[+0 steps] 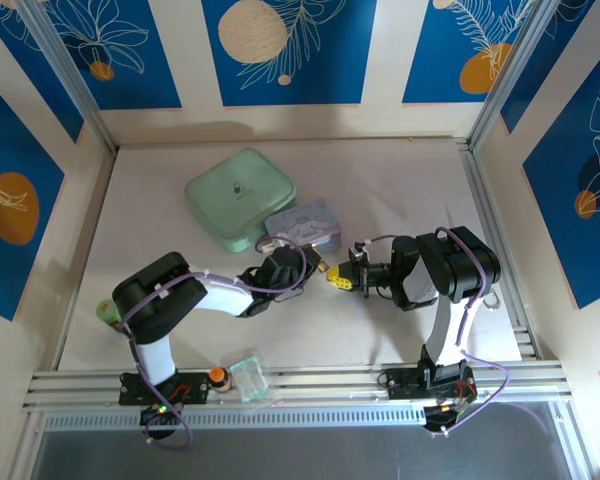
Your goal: Unlock the padlock with the key
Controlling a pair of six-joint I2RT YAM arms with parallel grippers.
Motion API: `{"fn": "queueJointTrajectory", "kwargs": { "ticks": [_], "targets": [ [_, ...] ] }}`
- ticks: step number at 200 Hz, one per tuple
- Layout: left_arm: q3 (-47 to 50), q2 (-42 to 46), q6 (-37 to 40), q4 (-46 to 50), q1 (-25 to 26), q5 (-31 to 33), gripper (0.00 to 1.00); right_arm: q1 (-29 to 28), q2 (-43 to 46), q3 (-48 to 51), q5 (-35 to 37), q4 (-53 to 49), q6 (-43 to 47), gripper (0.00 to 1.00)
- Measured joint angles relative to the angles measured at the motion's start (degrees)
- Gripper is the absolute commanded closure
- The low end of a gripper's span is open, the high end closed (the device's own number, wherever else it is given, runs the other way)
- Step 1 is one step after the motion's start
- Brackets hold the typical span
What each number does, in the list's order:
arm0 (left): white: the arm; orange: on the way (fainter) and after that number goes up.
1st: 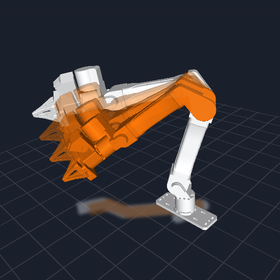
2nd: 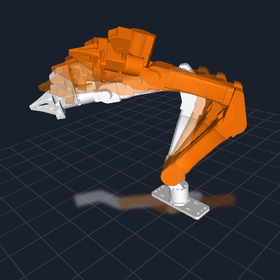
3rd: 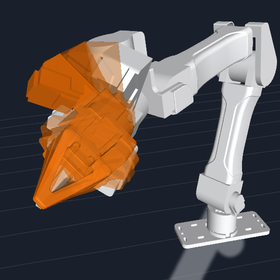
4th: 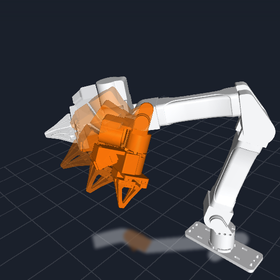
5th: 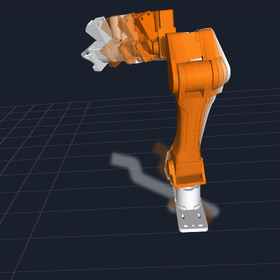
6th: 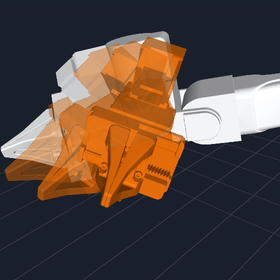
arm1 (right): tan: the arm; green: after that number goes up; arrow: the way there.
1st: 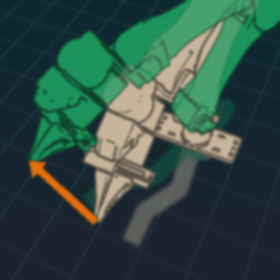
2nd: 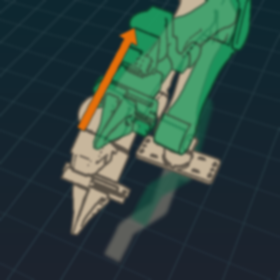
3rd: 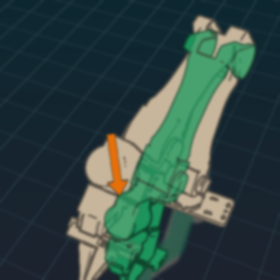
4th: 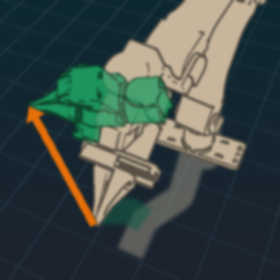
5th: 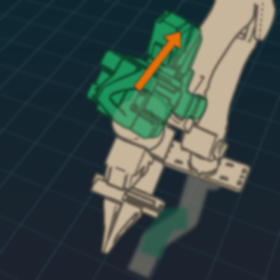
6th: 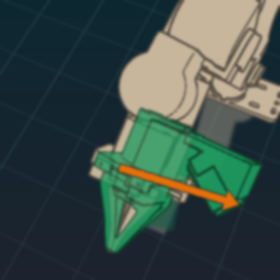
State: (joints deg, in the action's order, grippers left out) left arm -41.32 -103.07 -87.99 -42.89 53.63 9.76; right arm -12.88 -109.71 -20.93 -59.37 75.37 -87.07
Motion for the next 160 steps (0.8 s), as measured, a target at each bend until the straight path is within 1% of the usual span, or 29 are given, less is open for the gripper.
{"fn": "queueJointTrajectory", "kwargs": {
  "ticks": [9, 17, 21, 41, 60, 75, 94, 137, 160],
  "targets": [
    [-0.2, 0.2, 0.2, 0.8, 0.0, 0.0, 0.87, -0.1, 0.0, 0.0, 0.1, -0.2, 0.0, 1.00],
    [-0.5, 0.3, 0.5, 1.8, 0.0, -0.1, 0.82, -0.3, 0.0, 0.0, 0.2, -0.3, 0.0, 1.00],
    [-0.7, 0.3, 0.9, 2.2, 0.0, -1.1, 0.80, -0.4, 0.0, -0.1, 1.0, -0.1, 0.0, 1.00],
    [-1.3, 0.8, 1.7, 4.4, 0.4, -2.2, 0.80, -1.4, 0.0, -0.9, 1.1, 0.4, 0.0, 1.00],
    [-1.4, 1.4, 2.2, 5.4, 0.4, -2.4, 0.87, -1.6, 0.0, -0.9, 1.1, 0.5, 0.0, 1.00],
    [-1.4, 1.4, 2.4, 5.6, 0.4, -2.4, 0.90, -1.8, 0.0, -0.9, 1.2, 0.5, 0.0, 1.00],
    [-1.6, 1.4, 2.5, 5.9, 0.4, -2.4, 1.00, -1.8, 0.0, -0.9, 1.3, 0.5, 0.0, 1.00],
    [-1.6, 1.7, 2.5, 6.3, 0.4, -2.4, 1.00, -1.8, 0.0, -0.8, 1.7, 0.5, 0.0, 1.00],
    [-1.6, 1.7, 2.4, 6.2, 0.4, -2.2, 1.00, -1.7, 0.0, -0.8, 2.1, 0.5, 0.0, 0.85]
  ]
}}
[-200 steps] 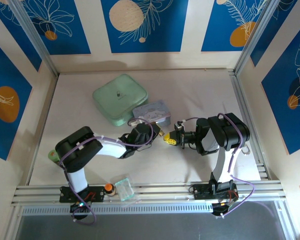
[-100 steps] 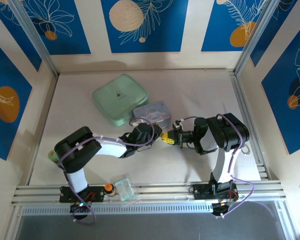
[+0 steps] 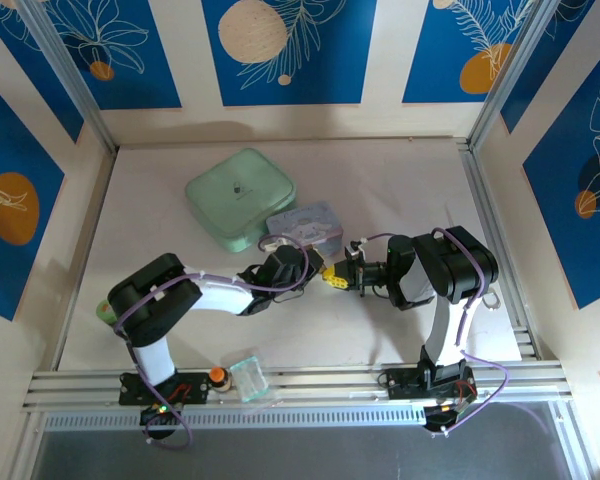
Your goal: Unlock the padlock with the key
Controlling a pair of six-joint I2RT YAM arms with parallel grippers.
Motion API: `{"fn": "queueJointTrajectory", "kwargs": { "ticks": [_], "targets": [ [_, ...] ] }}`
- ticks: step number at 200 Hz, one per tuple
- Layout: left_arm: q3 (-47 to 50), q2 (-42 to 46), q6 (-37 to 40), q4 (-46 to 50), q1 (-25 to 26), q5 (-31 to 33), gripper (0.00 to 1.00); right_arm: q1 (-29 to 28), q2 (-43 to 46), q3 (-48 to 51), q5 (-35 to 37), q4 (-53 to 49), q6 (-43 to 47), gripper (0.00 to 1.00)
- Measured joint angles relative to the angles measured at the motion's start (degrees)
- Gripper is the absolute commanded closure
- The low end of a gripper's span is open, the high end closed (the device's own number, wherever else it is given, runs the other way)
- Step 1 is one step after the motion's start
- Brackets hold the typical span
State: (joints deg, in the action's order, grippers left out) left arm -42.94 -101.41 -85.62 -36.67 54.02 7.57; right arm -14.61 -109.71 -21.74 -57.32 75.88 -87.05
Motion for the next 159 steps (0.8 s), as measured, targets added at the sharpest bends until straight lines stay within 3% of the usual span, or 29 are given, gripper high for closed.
{"fn": "queueJointTrajectory", "kwargs": {
  "ticks": [23, 48, 82, 125, 159],
  "targets": [
    [0.0, 0.0, 0.0, -0.2, 0.0, 0.0, 1.00, 0.1, 0.1, 0.1, 1.1, 0.4, 0.1, 0.72],
    [0.0, 0.1, 0.0, -0.5, 0.0, -0.2, 1.00, 0.1, 0.2, 1.3, 2.1, 0.6, 0.6, 0.68],
    [0.0, 0.1, 0.1, -0.3, -0.2, -1.8, 1.00, 0.0, 0.6, 2.9, 3.3, 1.4, 1.1, 0.68],
    [0.0, 0.1, 0.2, -0.2, -0.2, -3.5, 1.00, 0.0, 4.9, 4.9, 5.4, -0.7, 3.1, 0.79],
    [0.0, 0.1, 0.2, -0.5, -0.2, -3.8, 1.00, -0.3, 8.9, 5.1, 6.8, -5.6, 5.1, 0.79]
  ]
}}
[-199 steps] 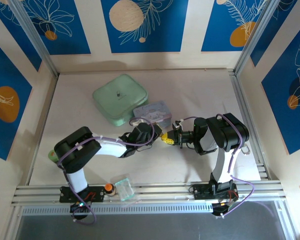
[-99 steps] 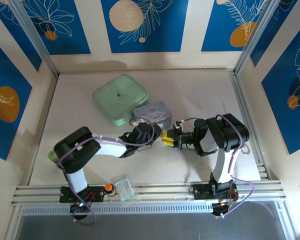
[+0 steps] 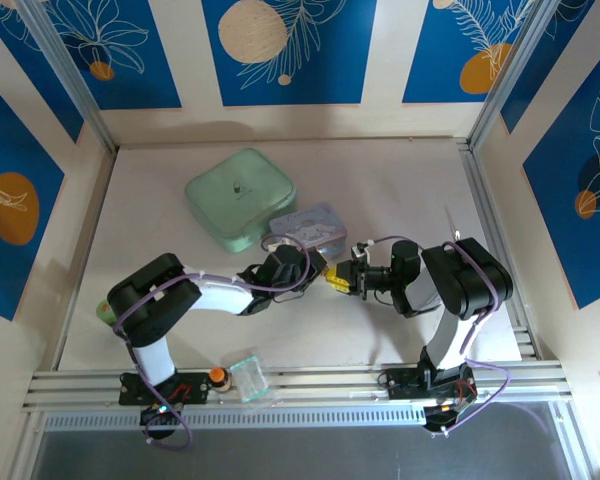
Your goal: Unlock the padlock with the key
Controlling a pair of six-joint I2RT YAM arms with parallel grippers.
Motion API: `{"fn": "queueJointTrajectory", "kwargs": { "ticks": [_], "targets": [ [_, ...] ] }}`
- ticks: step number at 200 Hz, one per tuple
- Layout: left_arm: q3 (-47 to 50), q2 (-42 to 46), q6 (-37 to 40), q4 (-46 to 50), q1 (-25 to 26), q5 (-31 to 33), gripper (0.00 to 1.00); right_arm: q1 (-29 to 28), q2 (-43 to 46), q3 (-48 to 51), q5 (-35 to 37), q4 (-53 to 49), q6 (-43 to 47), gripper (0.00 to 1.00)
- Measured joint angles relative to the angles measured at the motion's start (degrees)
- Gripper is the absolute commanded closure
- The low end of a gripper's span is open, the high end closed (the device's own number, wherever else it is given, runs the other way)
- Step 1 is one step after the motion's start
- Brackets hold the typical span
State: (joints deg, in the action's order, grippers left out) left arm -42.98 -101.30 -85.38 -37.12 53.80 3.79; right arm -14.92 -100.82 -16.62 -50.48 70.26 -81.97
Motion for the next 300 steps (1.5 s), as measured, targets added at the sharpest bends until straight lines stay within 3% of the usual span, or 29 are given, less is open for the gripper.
{"fn": "queueJointTrajectory", "kwargs": {
  "ticks": [37, 103, 131, 163, 218, 220, 223, 226, 268, 293, 300],
  "targets": [
    [0.0, 0.0, 0.0, 0.8, 0.0, -0.5, 1.00, -0.8, 2.1, 0.8, 2.2, -3.5, 1.9, 0.79],
    [0.0, 1.2, 1.6, 4.2, 0.5, -3.3, 1.00, 0.2, 5.7, 2.4, 5.9, -8.3, 7.2, 0.58],
    [0.0, 2.0, 3.0, 6.7, 0.9, -4.2, 1.00, -0.5, 14.3, 0.5, 10.1, -25.9, 17.6, 0.46],
    [0.0, 3.0, 3.5, 8.9, 0.3, -3.8, 1.00, -6.0, 24.9, -6.9, 24.0, -53.2, 32.5, 0.43],
    [0.2, 3.0, 4.9, 10.5, 0.2, -5.2, 1.00, -12.5, 28.2, -10.7, 37.8, -69.7, 43.5, 0.38],
    [0.3, 3.0, 4.9, 10.6, 0.2, -5.3, 1.00, -13.0, 28.4, -10.7, 38.6, -70.2, 43.9, 0.33],
    [0.3, 3.0, 4.9, 10.7, 0.2, -5.3, 1.00, -13.5, 28.8, -10.8, 39.4, -70.7, 44.3, 0.08],
    [0.4, 3.0, 5.0, 10.7, 0.2, -5.4, 1.00, -14.1, 29.3, -10.8, 40.2, -71.3, 44.5, 0.00],
    [1.5, 3.4, 5.5, 10.7, -0.2, -6.1, 1.00, -20.0, 37.6, -12.0, 51.7, -77.7, 53.6, 0.00],
    [1.5, 3.4, 6.8, 10.7, -0.5, -6.8, 1.00, -21.0, 39.5, -14.1, 54.7, -79.7, 59.0, 0.25],
    [1.5, 3.4, 7.2, 10.9, -0.5, -6.8, 1.00, -21.0, 39.8, -14.2, 55.0, -79.7, 60.1, 0.28]
  ]
}}
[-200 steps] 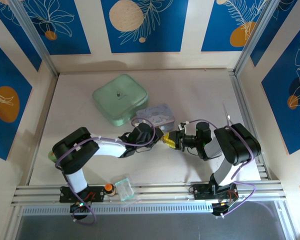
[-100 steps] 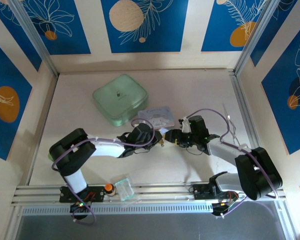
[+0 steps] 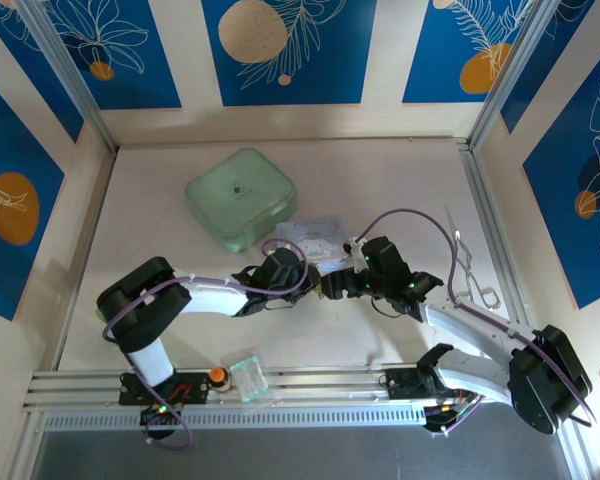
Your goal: Unlock the padlock with the key
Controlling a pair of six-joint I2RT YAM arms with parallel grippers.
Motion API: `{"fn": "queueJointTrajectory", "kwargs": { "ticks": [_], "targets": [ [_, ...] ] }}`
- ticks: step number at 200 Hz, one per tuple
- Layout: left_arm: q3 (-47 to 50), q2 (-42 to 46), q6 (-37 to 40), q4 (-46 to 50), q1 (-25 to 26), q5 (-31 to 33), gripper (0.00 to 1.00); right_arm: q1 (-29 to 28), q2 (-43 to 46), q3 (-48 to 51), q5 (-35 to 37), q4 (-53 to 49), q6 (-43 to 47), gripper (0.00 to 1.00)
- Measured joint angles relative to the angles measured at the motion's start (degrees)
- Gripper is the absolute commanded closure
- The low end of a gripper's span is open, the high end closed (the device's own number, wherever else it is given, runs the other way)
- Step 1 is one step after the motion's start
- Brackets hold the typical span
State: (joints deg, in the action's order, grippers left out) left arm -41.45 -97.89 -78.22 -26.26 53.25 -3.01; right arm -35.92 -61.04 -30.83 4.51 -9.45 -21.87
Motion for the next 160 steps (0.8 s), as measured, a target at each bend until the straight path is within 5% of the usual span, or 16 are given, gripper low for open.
{"fn": "queueJointTrajectory", "kwargs": {
  "ticks": [39, 97, 160],
  "targets": [
    [0.0, 0.5, 0.7, 0.8, -0.2, -0.3, 1.00, -4.5, 0.1, 0.4, 2.2, 2.0, 4.7, 0.28],
    [0.0, 1.5, 0.8, 2.1, -0.5, -0.6, 1.00, -13.5, -4.6, 0.6, 10.2, 3.9, 9.9, 0.55],
    [0.0, 1.7, 0.8, 2.5, -0.9, -1.1, 1.00, -14.4, -5.2, 1.2, 11.7, 5.8, 10.3, 0.64]
  ]
}}
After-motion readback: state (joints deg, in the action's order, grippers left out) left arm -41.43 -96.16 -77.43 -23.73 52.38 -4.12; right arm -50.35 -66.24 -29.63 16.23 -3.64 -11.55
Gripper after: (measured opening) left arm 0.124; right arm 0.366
